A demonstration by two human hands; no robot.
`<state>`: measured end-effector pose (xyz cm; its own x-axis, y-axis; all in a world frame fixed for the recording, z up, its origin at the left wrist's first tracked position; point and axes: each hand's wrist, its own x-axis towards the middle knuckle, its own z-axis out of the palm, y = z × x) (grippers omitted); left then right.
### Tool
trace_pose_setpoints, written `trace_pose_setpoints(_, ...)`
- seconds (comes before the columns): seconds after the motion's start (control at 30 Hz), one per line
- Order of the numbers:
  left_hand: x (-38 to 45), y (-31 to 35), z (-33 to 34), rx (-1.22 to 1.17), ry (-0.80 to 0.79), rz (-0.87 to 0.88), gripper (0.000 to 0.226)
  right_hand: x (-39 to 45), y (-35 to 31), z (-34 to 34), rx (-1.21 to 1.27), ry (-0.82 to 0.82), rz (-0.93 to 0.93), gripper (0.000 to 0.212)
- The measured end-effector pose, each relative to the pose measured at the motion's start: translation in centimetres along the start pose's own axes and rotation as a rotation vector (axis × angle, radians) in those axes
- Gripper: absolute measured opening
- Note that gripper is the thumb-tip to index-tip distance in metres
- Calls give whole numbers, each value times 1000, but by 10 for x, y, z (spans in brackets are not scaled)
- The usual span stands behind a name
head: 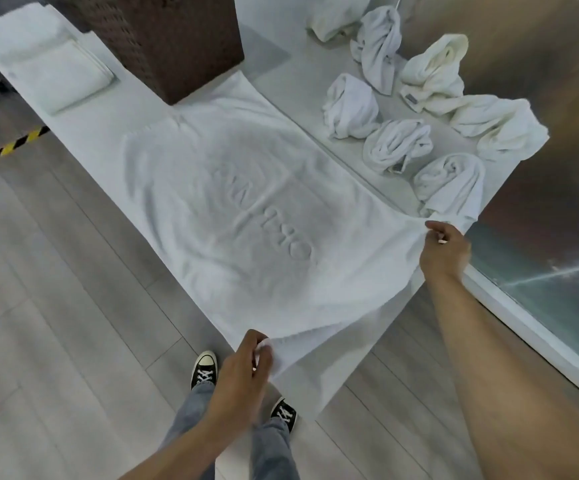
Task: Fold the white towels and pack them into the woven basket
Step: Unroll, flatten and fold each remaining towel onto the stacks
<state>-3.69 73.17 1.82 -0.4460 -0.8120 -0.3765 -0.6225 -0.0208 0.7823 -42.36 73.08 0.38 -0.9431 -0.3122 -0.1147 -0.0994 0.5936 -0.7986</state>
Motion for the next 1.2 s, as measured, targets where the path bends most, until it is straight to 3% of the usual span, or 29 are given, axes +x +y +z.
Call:
trace_pose_setpoints(0.1, 19, 5, -33, -127, 67, -69, 12, -1, -43, 13, 51, 57, -31, 40)
trace_pose_setpoints(0.23, 48, 10, -86, -249, 105, -58, 14, 8, -92, 40, 207, 79, 91, 67)
trace_pose_setpoints(0.3, 64, 14, -116, -280, 95, -24, 15, 9, -121, 53, 187, 81, 109, 56)
trace_pose_setpoints(0.4, 87, 17, -158, -311, 61, 6, 16, 7, -159, 73, 105, 121, 41, 22)
trace_pose_setpoints(0.5, 109, 16, -196, -334, 41, 14, 14, 8, -192, 98, 149, 145, 13, 6)
trace_pose_setpoints(0.8, 176, 16, -276, -536, 93, -30, 14, 21, -285, 188, 235, 139, -28, 8)
trace_pose_setpoints(0.97, 226, 6, -306, -565, 183, -104, 15, 40, -323, 256, 225, 86, -39, 23)
trace_pose_setpoints(1.2, 295, -7, -336, -542, 272, -249, 16, 70, -356, 358, 197, -31, -28, 17)
